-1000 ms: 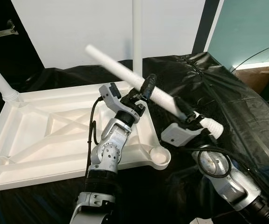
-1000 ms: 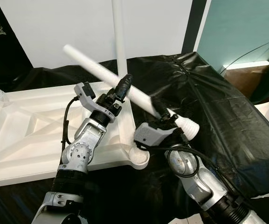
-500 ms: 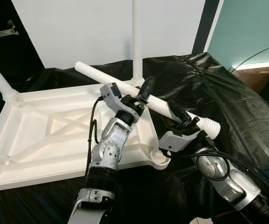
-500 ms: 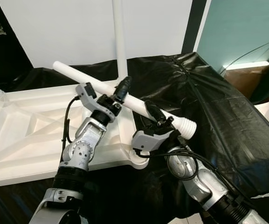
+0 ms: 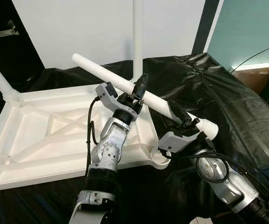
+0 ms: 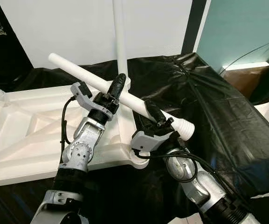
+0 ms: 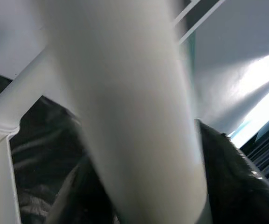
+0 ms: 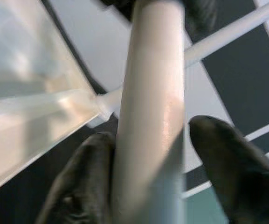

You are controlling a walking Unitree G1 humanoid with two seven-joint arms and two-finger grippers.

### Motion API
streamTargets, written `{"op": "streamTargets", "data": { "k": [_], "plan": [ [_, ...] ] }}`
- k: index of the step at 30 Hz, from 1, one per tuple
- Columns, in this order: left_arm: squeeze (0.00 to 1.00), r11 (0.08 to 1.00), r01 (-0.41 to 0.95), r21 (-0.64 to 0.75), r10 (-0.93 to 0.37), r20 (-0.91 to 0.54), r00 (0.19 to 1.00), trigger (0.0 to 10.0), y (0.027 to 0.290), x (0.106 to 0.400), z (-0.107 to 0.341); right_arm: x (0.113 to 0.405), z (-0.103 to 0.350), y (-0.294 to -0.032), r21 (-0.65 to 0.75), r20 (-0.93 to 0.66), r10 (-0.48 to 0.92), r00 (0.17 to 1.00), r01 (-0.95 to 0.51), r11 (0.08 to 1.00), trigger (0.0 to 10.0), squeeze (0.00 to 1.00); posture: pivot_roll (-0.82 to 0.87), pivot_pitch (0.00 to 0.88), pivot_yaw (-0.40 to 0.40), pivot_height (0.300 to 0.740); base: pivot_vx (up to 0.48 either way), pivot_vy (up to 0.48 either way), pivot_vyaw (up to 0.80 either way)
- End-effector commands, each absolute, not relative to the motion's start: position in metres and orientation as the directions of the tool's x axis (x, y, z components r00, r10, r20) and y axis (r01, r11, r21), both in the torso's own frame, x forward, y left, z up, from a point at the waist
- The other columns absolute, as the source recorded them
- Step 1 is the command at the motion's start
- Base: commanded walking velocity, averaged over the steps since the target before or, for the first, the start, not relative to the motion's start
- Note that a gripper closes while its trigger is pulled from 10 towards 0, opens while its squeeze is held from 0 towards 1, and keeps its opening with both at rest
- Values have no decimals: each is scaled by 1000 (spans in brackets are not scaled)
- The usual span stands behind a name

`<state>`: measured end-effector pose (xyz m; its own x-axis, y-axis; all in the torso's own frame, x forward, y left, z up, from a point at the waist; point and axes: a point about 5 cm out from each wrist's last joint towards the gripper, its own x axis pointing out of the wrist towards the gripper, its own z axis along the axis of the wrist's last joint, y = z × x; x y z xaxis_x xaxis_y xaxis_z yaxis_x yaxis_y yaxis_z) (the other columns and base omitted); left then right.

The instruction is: Building children table

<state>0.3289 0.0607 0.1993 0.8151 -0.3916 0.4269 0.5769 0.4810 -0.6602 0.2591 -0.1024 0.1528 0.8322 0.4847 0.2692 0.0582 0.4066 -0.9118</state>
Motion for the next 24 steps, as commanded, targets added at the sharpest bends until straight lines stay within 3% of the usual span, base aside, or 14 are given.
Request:
{"op": "streamTargets", "data": {
  "k": [1,2,3,4,5,6,8,9,12,15,24],
  "plan": [
    [0,443,655,-612,-417,507,755,0,58,325,204,261,154,-107,-904,271,461,845,59,423,10000,1000,-117,33,29,740,0,0,0],
    [0,444,655,-612,-417,505,755,0,58,325,203,262,157,-108,-890,281,445,850,57,453,10000,1000,-116,33,29,740,0,0,0],
    [0,448,656,-608,-421,504,754,0,57,325,202,262,163,-107,-865,303,438,847,51,499,10000,263,-116,33,29,740,0,0,0],
    [0,448,656,-608,-421,504,754,0,57,325,202,262,163,-107,-865,303,438,847,51,499,10000,263,-116,33,29,740,0,0,0],
    [0,450,659,-603,-425,504,752,0,57,325,202,262,170,-106,-839,322,429,844,45,542,10000,0,-116,33,29,740,0,0,0],
    [0,451,662,-599,-429,505,749,0,57,324,202,263,178,-106,-793,340,401,850,30,608,10000,0,-114,34,34,740,0,0,0],
    [0,451,662,-599,-429,505,749,0,57,324,202,263,178,-106,-793,340,401,850,30,608,10000,0,-114,34,34,740,0,0,0],
    [0,449,665,-597,-432,506,746,0,57,323,202,269,186,-109,-718,341,344,875,6,696,10000,0,-112,35,36,740,0,0,0],
    [0,447,669,-594,-436,508,743,0,56,322,203,274,192,-113,-651,330,297,896,-11,759,10000,0,-110,35,37,740,0,0,0],
    [0,434,689,-580,-453,521,724,0,53,319,206,298,200,-140,-446,183,197,963,-97,890,10000,0,-109,32,41,740,0,0,0],
    [0,414,750,-515,-509,552,660,0,42,306,212,326,192,-151,-439,9,260,966,-230,869,10000,0,-89,24,36,740,0,0,0]
  ]
}}
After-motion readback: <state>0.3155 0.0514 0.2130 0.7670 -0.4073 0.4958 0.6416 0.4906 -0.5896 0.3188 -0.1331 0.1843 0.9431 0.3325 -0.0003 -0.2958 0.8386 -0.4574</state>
